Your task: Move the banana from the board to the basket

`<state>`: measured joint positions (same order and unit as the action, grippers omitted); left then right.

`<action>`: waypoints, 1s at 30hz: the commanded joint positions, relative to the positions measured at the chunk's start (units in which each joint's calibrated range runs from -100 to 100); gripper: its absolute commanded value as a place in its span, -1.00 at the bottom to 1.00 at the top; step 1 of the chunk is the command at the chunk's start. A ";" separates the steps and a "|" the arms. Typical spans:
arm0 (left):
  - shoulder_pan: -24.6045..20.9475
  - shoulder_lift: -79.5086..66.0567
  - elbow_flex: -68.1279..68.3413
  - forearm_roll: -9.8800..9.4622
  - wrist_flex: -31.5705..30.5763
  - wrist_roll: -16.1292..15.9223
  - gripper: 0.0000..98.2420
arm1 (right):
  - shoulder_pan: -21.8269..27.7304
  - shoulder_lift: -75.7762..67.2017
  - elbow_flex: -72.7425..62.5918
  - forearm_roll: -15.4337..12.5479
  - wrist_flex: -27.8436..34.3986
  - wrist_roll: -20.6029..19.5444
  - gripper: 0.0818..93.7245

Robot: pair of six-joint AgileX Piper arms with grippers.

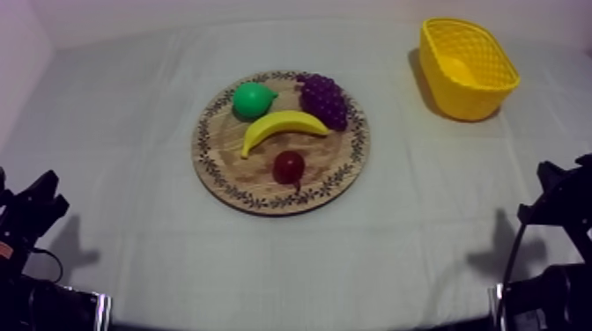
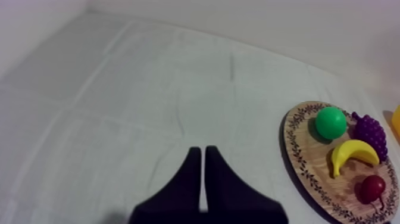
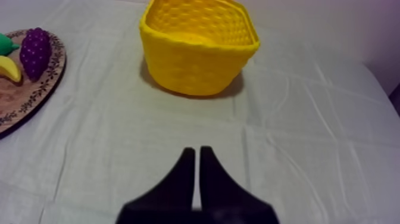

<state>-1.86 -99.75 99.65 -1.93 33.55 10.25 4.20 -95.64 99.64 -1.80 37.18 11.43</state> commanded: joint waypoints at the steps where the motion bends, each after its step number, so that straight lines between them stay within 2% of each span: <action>1: 0.02 0.00 0.01 0.00 -0.01 -0.02 -1.00 | 0.01 -0.03 0.03 -0.03 0.00 -0.03 -0.99; 23: 0.02 0.00 0.01 0.00 -0.01 -0.02 -1.00 | 0.01 -0.03 0.03 -0.03 0.00 0.20 -0.99; 30: 0.02 0.00 0.01 0.00 -0.01 -0.02 -1.00 | -0.05 -0.03 0.03 -0.03 0.00 -2.21 -0.99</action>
<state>-1.86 -99.75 99.65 -1.93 33.56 10.25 4.20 -95.64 99.64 -1.80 37.18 9.49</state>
